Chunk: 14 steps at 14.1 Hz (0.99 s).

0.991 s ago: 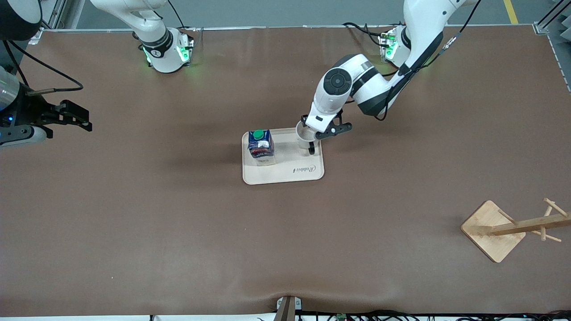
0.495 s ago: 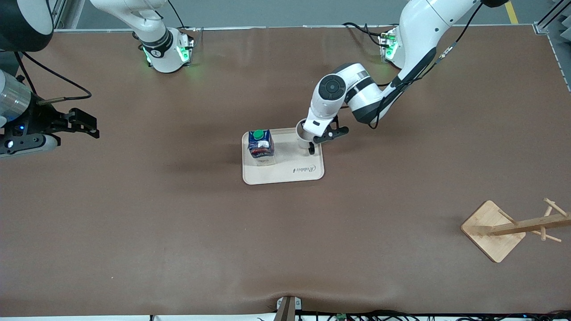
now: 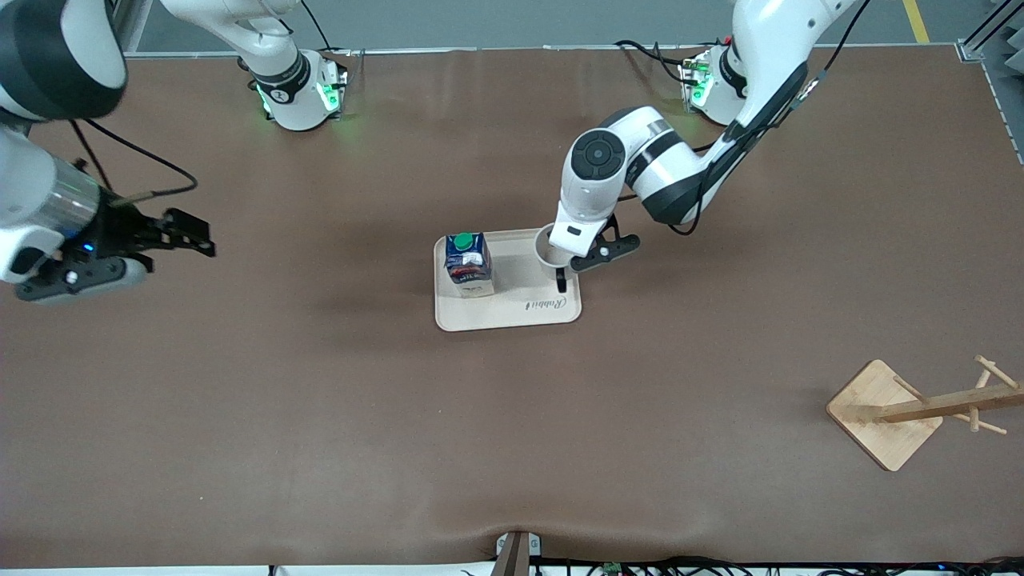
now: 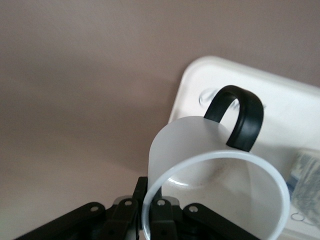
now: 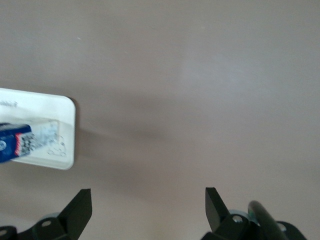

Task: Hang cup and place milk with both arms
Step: 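Grasp the mug rim with the left gripper while the right gripper reaches the milk, then carry the mug toward the wooden stand while the right gripper grasps the milk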

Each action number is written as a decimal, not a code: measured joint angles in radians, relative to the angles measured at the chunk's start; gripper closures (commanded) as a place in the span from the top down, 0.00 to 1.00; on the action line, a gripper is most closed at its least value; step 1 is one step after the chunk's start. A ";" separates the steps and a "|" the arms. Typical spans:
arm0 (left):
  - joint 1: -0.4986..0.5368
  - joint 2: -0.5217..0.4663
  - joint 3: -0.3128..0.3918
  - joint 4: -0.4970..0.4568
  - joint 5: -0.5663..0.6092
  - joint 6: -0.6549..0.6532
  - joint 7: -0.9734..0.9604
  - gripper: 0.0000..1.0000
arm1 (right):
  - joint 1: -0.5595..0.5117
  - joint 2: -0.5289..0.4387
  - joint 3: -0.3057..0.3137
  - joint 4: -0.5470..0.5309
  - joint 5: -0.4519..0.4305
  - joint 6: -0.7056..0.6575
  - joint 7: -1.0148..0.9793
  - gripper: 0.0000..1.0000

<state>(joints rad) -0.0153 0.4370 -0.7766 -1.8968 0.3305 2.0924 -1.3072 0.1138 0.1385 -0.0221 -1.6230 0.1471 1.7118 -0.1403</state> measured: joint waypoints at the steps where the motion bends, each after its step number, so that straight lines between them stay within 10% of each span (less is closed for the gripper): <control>1: 0.015 -0.031 -0.002 0.032 0.000 -0.056 0.031 0.00 | 0.029 0.012 0.000 -0.041 0.014 0.066 0.013 1.00; 14: 0.527 -0.261 -0.012 0.308 -0.168 -0.551 0.988 0.00 | 0.492 0.166 0.007 -0.124 0.048 0.387 0.603 1.00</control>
<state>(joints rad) 0.5121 0.1757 -0.7887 -1.5892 0.1621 1.5412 -0.3187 0.6056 0.3042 -0.0147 -1.7465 0.1952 2.0991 0.4629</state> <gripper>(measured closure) 0.943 0.000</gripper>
